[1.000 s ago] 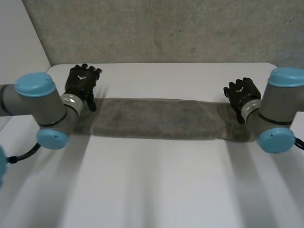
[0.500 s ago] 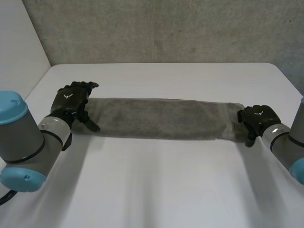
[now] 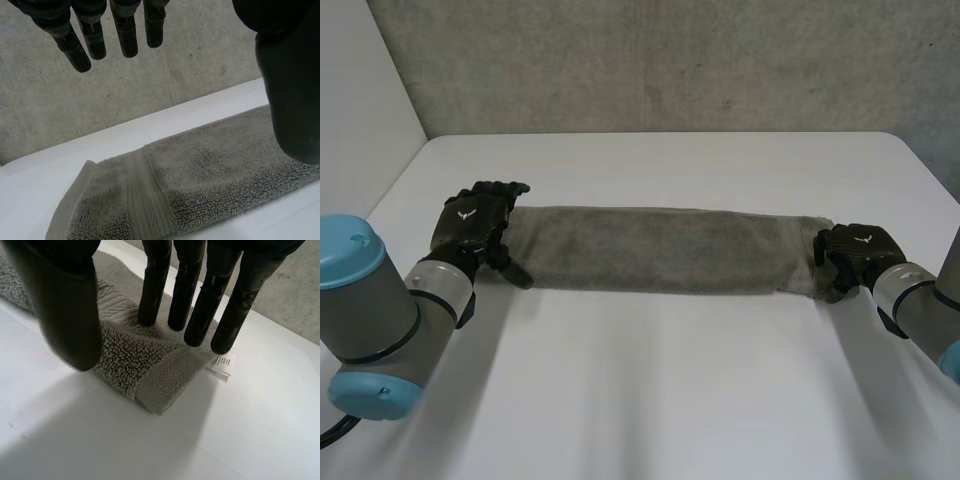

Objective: Fold the towel.

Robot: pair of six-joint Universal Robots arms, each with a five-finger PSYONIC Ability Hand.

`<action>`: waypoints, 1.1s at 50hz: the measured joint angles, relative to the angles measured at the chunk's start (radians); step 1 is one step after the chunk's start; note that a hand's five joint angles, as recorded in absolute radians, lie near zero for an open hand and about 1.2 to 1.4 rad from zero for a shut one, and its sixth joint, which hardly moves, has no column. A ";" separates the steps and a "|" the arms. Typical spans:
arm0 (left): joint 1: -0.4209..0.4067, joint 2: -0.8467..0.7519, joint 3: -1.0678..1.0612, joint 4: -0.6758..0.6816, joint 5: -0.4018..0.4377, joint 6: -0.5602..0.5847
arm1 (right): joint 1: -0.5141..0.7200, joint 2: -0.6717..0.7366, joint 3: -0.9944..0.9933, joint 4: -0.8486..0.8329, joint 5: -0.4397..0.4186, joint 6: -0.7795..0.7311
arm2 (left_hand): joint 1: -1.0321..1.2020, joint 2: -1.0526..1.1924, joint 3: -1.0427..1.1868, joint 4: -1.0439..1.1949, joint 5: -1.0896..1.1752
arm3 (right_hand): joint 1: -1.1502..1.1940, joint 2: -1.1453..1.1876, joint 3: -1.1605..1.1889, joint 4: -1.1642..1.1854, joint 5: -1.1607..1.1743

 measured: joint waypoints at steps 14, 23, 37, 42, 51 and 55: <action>0.000 -0.003 -0.001 0.001 0.000 0.000 | -0.042 0.030 -0.031 0.009 0.024 -0.034 | 0.000 0.000 0.000 0.000 0.000 | 0.553 0.517 0.560 0.568 0.557; 0.001 -0.003 -0.001 0.001 0.000 0.000 | -0.164 -0.001 -0.037 0.072 0.022 -0.171 | -0.001 0.000 0.000 0.000 0.000 | 0.555 0.517 0.560 0.568 0.557; -0.003 0.000 -0.007 0.001 0.000 0.000 | -0.307 -0.041 -0.220 0.150 0.033 -0.383 | -0.001 0.000 0.000 0.000 0.000 | 0.559 0.517 0.560 0.568 0.557; -0.011 0.000 -0.009 0.001 0.000 0.000 | -0.146 -0.103 -0.318 0.158 0.031 -0.349 | -0.001 0.000 0.000 0.000 0.000 | 0.561 0.523 0.560 0.568 0.560; -0.015 -0.001 -0.010 0.001 -0.001 0.000 | 0.330 -0.068 -0.409 0.094 0.017 -0.270 | -0.001 0.000 0.000 0.000 0.000 | 0.563 0.538 0.570 0.568 0.560; -0.014 -0.001 -0.010 0.001 -0.001 0.000 | 0.489 0.005 -0.404 0.053 0.010 -0.270 | -0.001 0.000 0.000 0.000 0.000 | 0.415 0.399 0.420 0.428 0.416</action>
